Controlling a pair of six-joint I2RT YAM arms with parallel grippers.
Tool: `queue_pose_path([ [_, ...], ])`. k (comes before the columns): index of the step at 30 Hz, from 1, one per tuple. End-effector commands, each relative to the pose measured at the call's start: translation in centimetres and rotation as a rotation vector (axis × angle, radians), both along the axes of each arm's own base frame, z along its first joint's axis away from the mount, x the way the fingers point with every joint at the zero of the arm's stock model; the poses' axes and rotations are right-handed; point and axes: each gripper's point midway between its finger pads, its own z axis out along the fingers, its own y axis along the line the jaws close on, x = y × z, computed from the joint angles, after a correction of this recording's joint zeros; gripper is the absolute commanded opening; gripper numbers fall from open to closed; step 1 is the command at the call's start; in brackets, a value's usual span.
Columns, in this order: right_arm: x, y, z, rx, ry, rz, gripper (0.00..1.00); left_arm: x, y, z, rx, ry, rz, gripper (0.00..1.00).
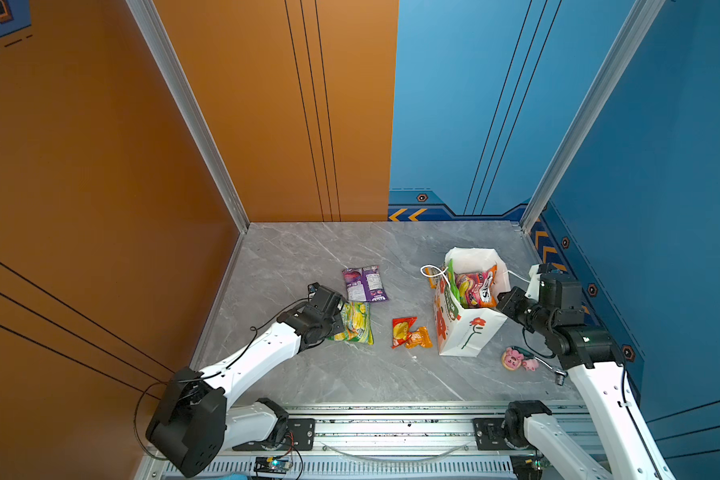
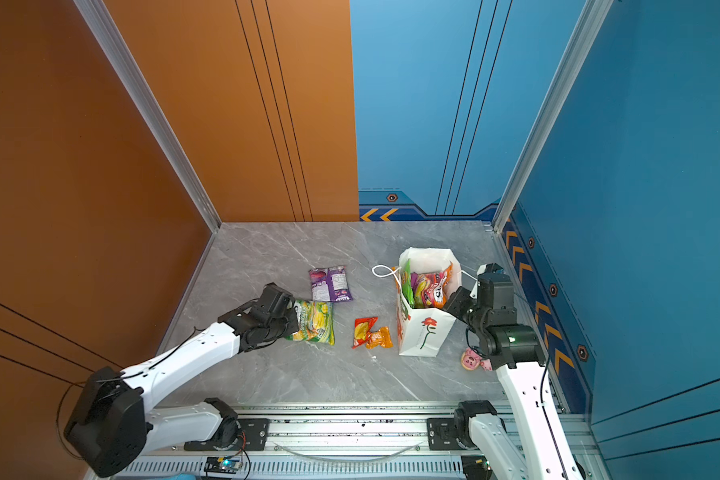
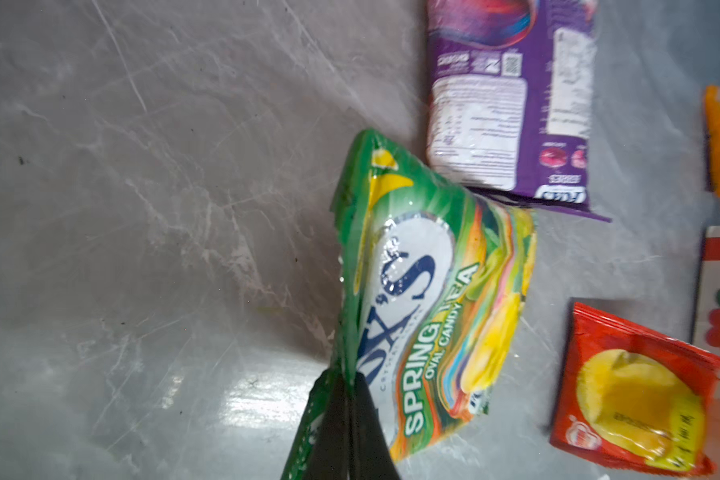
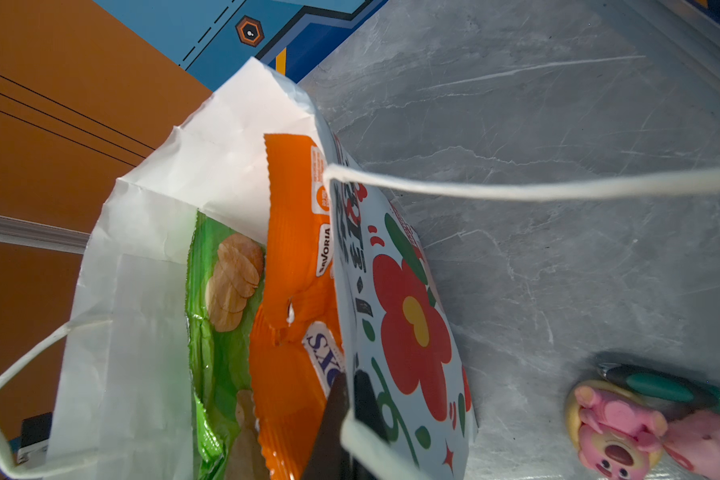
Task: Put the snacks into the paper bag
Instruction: 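Lift the green Fox's bag with the left gripper and carry it over the white bag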
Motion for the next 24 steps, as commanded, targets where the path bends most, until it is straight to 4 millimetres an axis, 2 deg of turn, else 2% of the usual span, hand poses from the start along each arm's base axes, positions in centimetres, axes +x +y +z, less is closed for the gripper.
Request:
queue_pose_path([
  [1, 0.3, 0.2, 0.4, -0.003, -0.022, 0.009, 0.00, 0.1, 0.4, 2.0, -0.009, -0.084, 0.045, 0.00],
  [9, 0.8, 0.4, 1.3, -0.003, -0.039, 0.015, 0.00, -0.4, -1.0, 5.2, -0.064, -0.176, 0.018, 0.00],
  [18, 0.9, 0.5, 1.3, -0.023, -0.035, 0.023, 0.00, -0.6, -2.0, 7.9, -0.071, -0.281, -0.041, 0.00],
  [24, 1.4, 1.7, 2.0, -0.014, -0.050, 0.078, 0.00, -0.7, -2.6, 11.0, -0.107, -0.358, -0.068, 0.00],
])
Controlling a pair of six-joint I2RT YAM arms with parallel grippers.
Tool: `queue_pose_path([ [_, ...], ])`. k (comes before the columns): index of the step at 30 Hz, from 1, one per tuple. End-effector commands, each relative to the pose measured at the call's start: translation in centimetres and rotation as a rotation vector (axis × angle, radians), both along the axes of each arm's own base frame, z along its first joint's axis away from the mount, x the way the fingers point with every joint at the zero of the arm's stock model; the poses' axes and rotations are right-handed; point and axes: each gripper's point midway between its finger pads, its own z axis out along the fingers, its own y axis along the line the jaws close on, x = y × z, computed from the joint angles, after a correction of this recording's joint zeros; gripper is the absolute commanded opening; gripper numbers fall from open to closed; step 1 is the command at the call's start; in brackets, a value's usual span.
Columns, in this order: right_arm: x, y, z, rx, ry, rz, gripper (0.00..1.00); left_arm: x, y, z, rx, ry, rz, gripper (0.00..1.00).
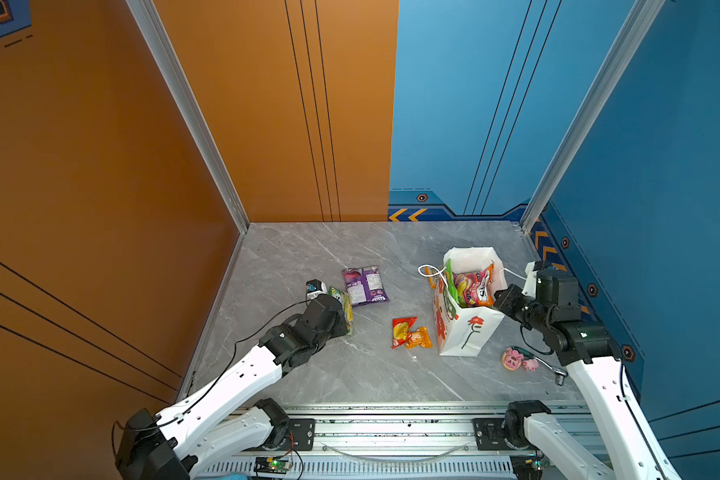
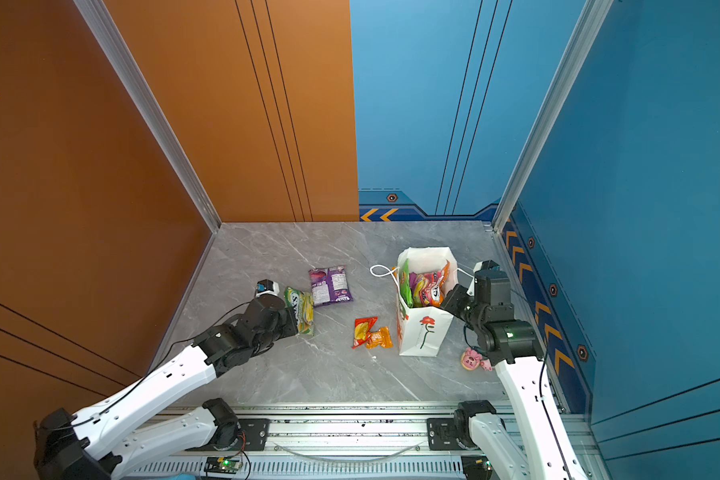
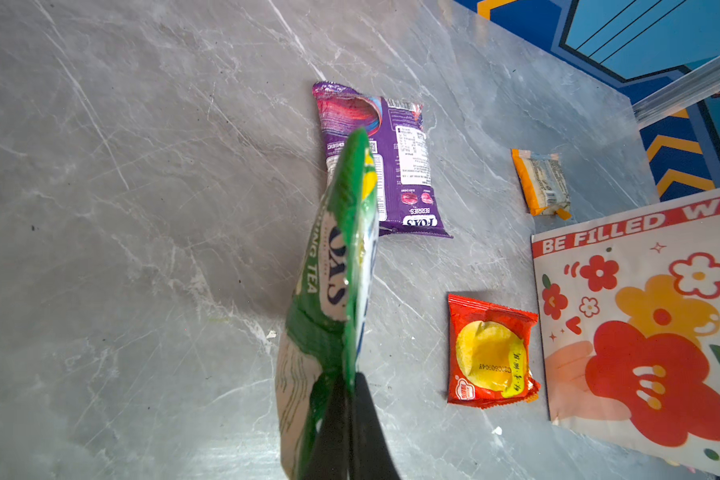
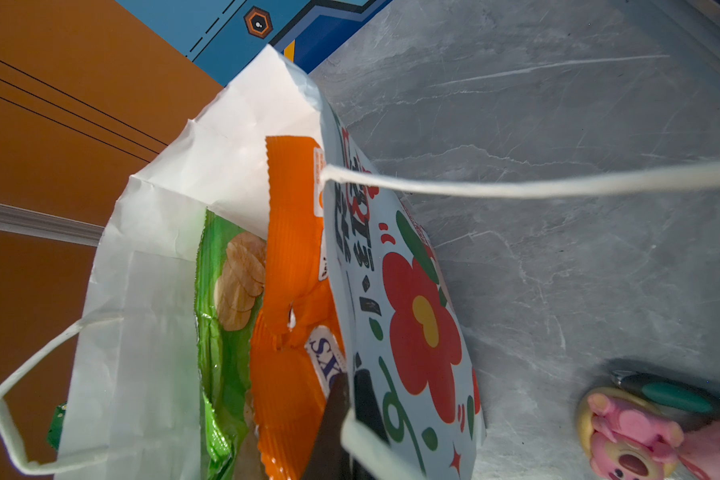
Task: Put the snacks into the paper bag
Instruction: 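Lift the green Fox's bag with the left gripper and carry it over the white bag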
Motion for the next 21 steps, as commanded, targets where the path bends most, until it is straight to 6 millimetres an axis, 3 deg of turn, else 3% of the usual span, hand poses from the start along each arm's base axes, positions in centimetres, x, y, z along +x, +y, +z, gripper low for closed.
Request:
queue_pose_path([
  [1, 0.8, 1.1, 1.9, -0.018, -0.061, 0.055, 0.00, 0.8, -0.5, 4.3, -0.040, -0.122, -0.007, 0.00],
  [9, 1.3, 3.2, 2.9, -0.054, -0.086, 0.113, 0.00, 0.7, -1.6, 7.7, -0.087, -0.172, -0.030, 0.00],
  [21, 0.9, 4.7, 2.3, -0.068, -0.086, 0.167, 0.00, 1.7, -2.8, 11.5, -0.150, -0.222, -0.017, 0.00],
])
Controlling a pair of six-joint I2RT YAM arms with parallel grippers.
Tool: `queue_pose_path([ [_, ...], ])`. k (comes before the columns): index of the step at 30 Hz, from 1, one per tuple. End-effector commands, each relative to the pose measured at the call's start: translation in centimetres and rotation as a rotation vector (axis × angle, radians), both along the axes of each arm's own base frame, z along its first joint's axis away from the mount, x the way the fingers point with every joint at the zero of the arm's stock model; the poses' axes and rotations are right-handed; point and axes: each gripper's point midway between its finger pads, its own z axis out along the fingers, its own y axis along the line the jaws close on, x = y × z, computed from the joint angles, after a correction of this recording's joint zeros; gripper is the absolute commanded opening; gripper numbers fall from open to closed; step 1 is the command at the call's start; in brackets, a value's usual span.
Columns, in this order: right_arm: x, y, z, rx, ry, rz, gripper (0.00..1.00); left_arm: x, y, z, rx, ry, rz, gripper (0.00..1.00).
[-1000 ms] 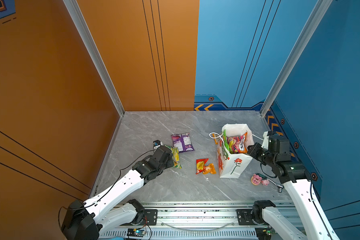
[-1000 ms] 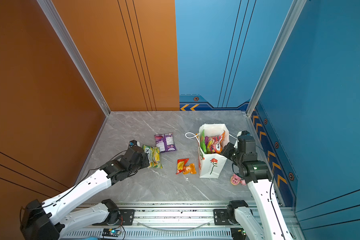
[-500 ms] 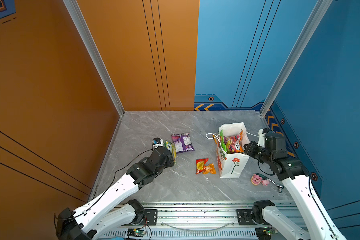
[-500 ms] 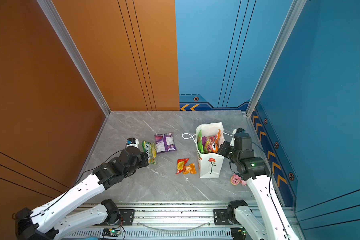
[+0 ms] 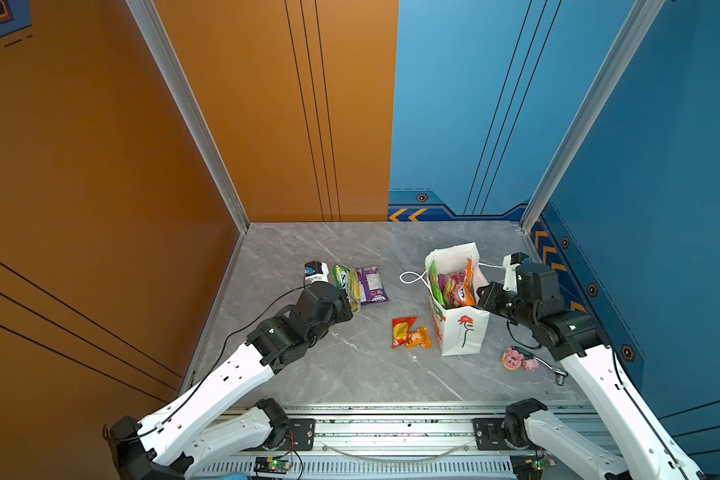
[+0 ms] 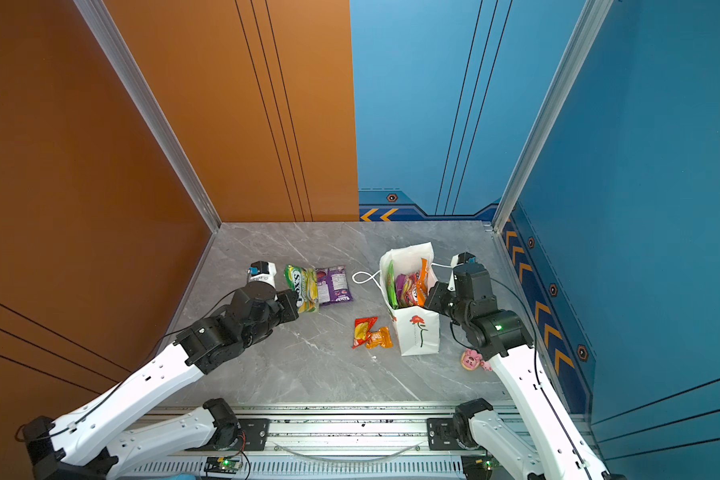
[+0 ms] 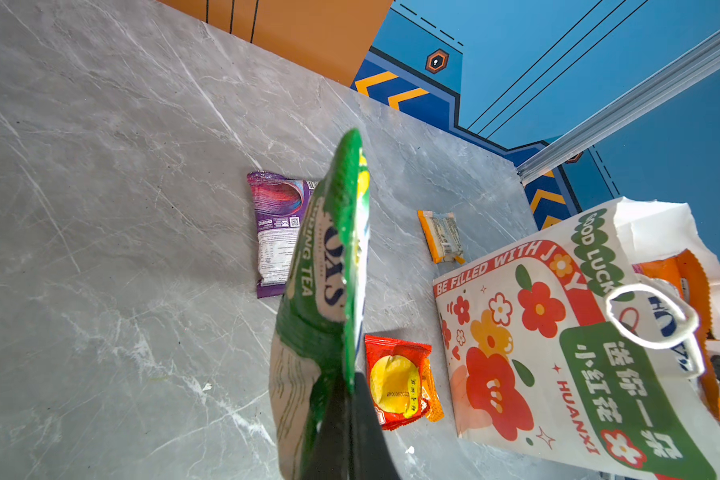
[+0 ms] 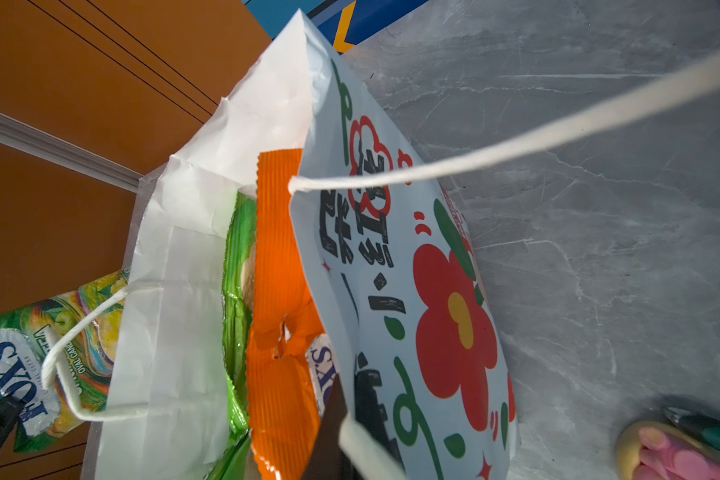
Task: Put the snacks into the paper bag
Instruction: 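Lift the green Fox's bag with the left gripper and carry it over the white bag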
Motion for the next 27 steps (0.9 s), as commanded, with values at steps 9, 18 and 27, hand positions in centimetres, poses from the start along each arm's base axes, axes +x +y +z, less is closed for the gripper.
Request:
queue_pose_path([
  [9, 0.5, 0.1, 1.4, -0.013, -0.067, 0.002, 0.00, 1.3, -2.6, 8.3, -0.092, -0.133, -0.049, 0.00],
  [18, 0.2, 0.0, 1.4, -0.001, -0.072, -0.007, 0.00, 1.4, -5.2, 14.0, -0.070, -0.253, -0.105, 0.00],
  [27, -0.1, 1.0, 0.8, 0.029, -0.062, 0.018, 0.00, 1.5, -8.5, 20.5, -0.050, -0.394, -0.157, 0.00],
])
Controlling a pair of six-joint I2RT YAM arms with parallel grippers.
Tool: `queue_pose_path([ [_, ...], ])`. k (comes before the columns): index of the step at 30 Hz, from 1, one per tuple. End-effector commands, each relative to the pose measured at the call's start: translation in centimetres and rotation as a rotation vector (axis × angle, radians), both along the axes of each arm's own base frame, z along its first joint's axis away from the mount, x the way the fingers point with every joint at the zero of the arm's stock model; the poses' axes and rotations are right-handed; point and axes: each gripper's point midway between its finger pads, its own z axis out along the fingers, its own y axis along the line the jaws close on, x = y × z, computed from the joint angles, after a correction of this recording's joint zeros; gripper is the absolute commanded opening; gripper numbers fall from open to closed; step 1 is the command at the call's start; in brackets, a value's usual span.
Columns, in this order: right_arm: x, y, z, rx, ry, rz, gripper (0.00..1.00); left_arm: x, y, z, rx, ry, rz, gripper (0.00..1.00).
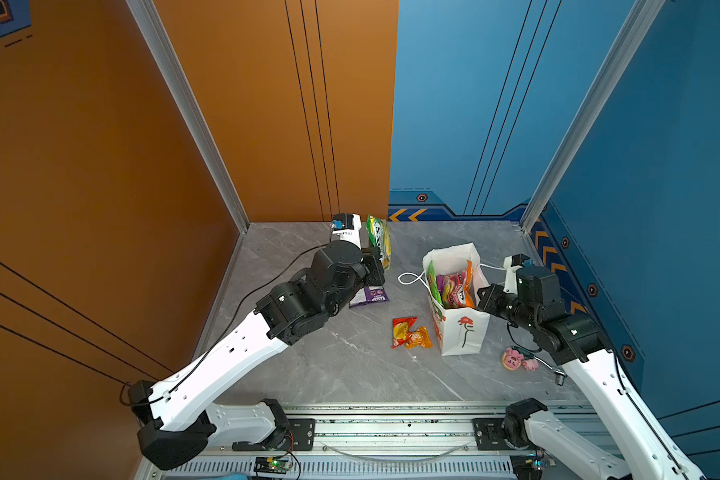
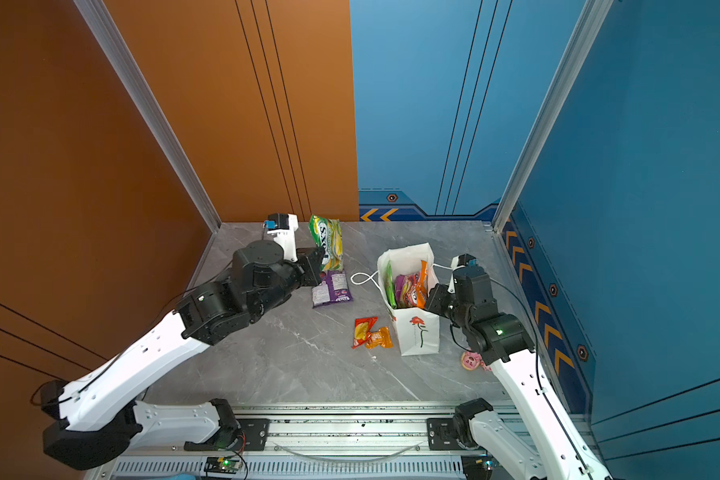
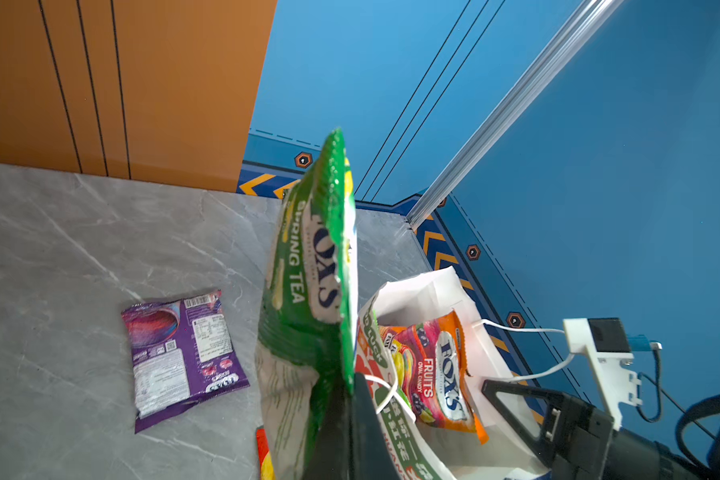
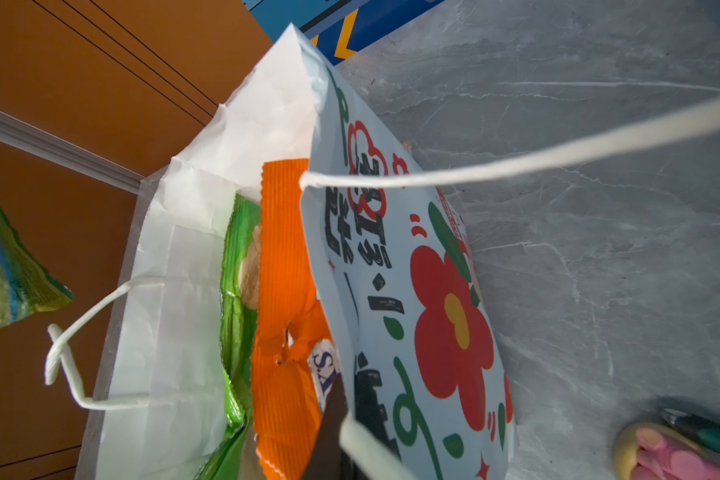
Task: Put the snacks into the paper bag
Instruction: 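Lift the green Fox's bag with the left gripper and carry it over the white bag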
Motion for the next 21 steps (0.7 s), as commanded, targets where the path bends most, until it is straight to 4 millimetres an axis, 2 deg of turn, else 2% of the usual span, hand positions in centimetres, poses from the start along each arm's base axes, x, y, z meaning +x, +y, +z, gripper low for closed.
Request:
queue_pose_path([
  [1, 0.3, 0.9, 0.7, 0.027, -0.039, 0.016, 0.00, 0.1, -0.4, 5.0, -0.028, -0.127, 0.005, 0.00],
  [5, 0.2, 0.8, 0.8, 0.023, -0.048, 0.017, 0.00, 0.0, -2.9, 7.5, -0.033, -0.171, -0.043, 0.00],
  [9, 0.2, 0.7, 0.8, 0.018, -0.049, 0.012, 0.00, -0.3, -5.0, 8.3, -0.049, -0.173, -0.060, 0.00],
  [15, 0.2, 0.4, 1.2, 0.008, -0.061, 0.003, 0.00, -0.9, -8.8, 7.2, -0.115, -0.114, -0.138, 0.00],
  [21, 0.1, 0.2, 1.3, 0.004, -0.070, -0.007, 0.00, -2.7, -12.6, 5.9, -0.131, -0.061, -0.244, 0.00],
])
